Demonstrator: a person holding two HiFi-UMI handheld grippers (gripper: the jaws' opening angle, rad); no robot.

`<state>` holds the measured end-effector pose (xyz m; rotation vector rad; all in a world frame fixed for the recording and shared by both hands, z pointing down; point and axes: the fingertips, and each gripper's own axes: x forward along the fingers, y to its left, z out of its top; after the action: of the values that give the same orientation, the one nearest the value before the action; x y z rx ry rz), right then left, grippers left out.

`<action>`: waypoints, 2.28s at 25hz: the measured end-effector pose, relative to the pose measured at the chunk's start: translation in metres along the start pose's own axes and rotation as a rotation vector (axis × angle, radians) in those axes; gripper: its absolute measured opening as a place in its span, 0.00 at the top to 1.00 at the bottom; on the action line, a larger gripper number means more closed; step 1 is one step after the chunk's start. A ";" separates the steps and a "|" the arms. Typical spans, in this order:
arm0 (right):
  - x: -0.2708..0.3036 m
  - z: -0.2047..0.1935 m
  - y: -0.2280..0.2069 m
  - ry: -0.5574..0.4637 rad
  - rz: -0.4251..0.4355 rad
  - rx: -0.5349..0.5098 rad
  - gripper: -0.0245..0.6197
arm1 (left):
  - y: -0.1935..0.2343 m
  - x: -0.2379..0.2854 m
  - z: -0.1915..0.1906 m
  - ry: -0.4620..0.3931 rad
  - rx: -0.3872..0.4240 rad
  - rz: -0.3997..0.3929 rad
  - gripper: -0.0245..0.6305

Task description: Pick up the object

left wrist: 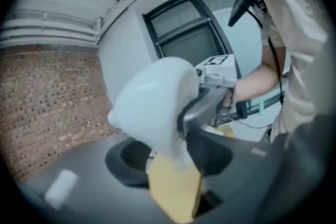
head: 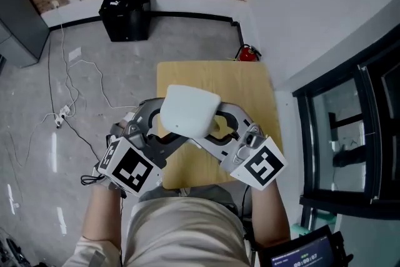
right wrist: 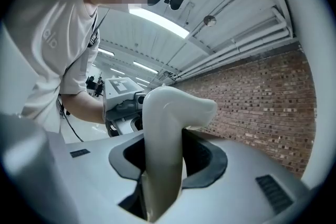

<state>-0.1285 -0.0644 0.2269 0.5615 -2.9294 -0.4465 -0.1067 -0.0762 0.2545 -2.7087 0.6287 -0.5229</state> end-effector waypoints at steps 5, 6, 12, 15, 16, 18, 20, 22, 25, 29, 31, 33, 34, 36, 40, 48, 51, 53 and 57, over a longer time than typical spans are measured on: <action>-0.023 0.025 0.001 -0.056 0.002 -0.018 0.73 | -0.011 0.001 0.032 -0.023 0.041 0.032 0.65; -0.028 0.027 0.001 -0.062 0.001 -0.014 0.73 | -0.014 0.004 0.037 -0.023 0.053 0.032 0.65; -0.059 0.038 -0.001 -0.084 -0.005 -0.038 0.73 | -0.025 0.015 0.067 -0.018 0.112 0.047 0.65; -0.066 0.043 -0.002 -0.088 -0.001 -0.062 0.73 | -0.027 0.017 0.075 -0.017 0.125 0.057 0.65; -0.068 0.045 -0.003 -0.089 0.003 -0.067 0.73 | -0.028 0.018 0.079 -0.021 0.126 0.061 0.65; -0.073 0.049 -0.006 -0.093 0.008 -0.078 0.73 | -0.027 0.020 0.085 -0.027 0.127 0.068 0.65; -0.077 0.050 -0.010 -0.098 0.008 -0.081 0.73 | -0.026 0.024 0.089 -0.030 0.130 0.071 0.65; -0.078 0.050 -0.013 -0.100 0.007 -0.078 0.73 | -0.024 0.027 0.090 -0.028 0.131 0.070 0.65; -0.078 0.048 -0.017 -0.099 0.007 -0.074 0.73 | -0.022 0.030 0.088 -0.018 0.129 0.068 0.66; -0.079 0.043 -0.019 -0.102 0.004 -0.064 0.73 | -0.022 0.034 0.086 -0.017 0.124 0.061 0.66; -0.082 0.042 -0.023 -0.106 0.001 -0.058 0.73 | -0.022 0.039 0.086 -0.009 0.124 0.055 0.66; -0.085 0.041 -0.028 -0.112 -0.005 -0.053 0.73 | -0.020 0.044 0.088 -0.008 0.133 0.049 0.66; -0.085 0.041 -0.030 -0.116 -0.007 -0.053 0.73 | -0.019 0.046 0.090 -0.014 0.140 0.047 0.66; -0.086 0.042 -0.033 -0.119 -0.009 -0.058 0.73 | -0.017 0.048 0.091 -0.022 0.145 0.046 0.66; -0.088 0.040 -0.034 -0.106 -0.009 -0.063 0.73 | -0.018 0.051 0.091 -0.026 0.132 0.043 0.66; -0.088 0.039 -0.036 -0.101 -0.019 -0.068 0.73 | -0.017 0.053 0.091 -0.029 0.133 0.031 0.66; -0.088 0.038 -0.036 -0.101 -0.023 -0.064 0.73 | -0.017 0.053 0.090 -0.027 0.131 0.028 0.66; -0.088 0.037 -0.036 -0.097 -0.024 -0.062 0.73 | -0.017 0.054 0.089 -0.028 0.130 0.027 0.66; -0.088 0.037 -0.036 -0.095 -0.025 -0.064 0.73 | -0.017 0.054 0.089 -0.031 0.126 0.024 0.66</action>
<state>-0.0416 -0.0538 0.1749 0.5851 -2.9876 -0.5830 -0.0181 -0.0680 0.1975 -2.5827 0.5987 -0.4966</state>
